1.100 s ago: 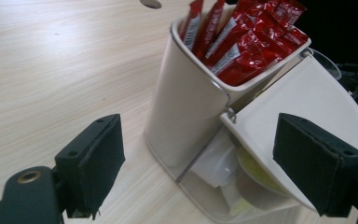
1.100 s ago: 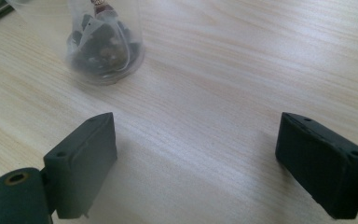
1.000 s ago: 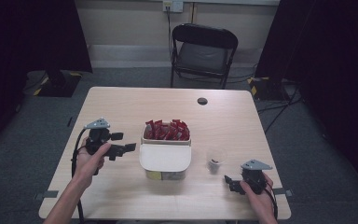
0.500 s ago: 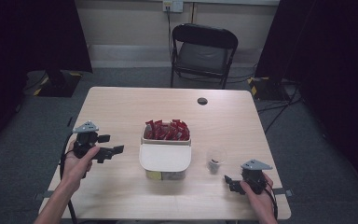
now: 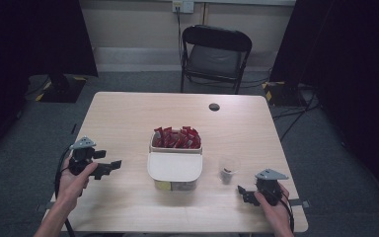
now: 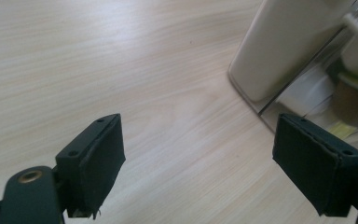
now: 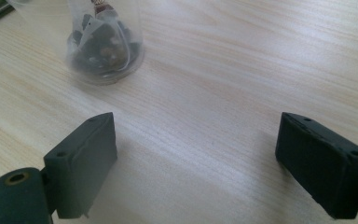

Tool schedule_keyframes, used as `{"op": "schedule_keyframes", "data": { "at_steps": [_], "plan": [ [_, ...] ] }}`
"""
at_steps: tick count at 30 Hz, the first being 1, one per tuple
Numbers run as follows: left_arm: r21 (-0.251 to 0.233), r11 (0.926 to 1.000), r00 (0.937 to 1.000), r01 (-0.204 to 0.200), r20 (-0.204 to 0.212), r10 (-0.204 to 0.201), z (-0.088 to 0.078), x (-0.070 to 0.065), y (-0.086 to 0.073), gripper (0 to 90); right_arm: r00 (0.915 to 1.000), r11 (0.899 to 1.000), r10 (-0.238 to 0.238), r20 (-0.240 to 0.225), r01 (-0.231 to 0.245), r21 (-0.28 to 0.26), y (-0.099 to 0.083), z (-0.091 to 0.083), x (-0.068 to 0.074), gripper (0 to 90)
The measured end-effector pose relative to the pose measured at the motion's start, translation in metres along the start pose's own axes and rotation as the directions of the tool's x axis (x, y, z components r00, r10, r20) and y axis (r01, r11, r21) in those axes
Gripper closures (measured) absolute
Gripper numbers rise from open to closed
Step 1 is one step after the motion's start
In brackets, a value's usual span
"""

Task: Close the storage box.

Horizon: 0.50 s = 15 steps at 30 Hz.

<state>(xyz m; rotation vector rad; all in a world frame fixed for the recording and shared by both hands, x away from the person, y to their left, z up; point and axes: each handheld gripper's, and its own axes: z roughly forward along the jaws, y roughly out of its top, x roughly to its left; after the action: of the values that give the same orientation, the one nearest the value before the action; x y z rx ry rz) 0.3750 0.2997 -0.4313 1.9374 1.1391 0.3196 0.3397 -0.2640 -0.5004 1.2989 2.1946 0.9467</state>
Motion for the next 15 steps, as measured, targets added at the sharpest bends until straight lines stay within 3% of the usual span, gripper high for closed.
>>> {"op": "schedule_keyframes", "data": {
  "at_steps": [2,12,15],
  "plan": [
    [-0.004,0.9999,0.9999,0.012,-0.001,-0.012,0.002,0.000,-0.007,16.2,1.0000,1.000,0.000,0.001,0.000,0.001,0.000,0.000,0.000,11.9],
    [0.043,0.9990,0.9997,-0.011,-0.023,0.012,0.014,-0.001,-0.036,16.1,1.0000,1.000,0.000,-0.001,0.000,0.000,0.000,0.000,0.000,11.9],
    [0.074,0.9971,0.9982,-0.015,-0.056,0.020,0.019,-0.001,-0.042,16.1,1.0000,1.000,0.002,-0.001,-0.002,0.001,0.000,0.000,0.000,11.9]
  ]
}}
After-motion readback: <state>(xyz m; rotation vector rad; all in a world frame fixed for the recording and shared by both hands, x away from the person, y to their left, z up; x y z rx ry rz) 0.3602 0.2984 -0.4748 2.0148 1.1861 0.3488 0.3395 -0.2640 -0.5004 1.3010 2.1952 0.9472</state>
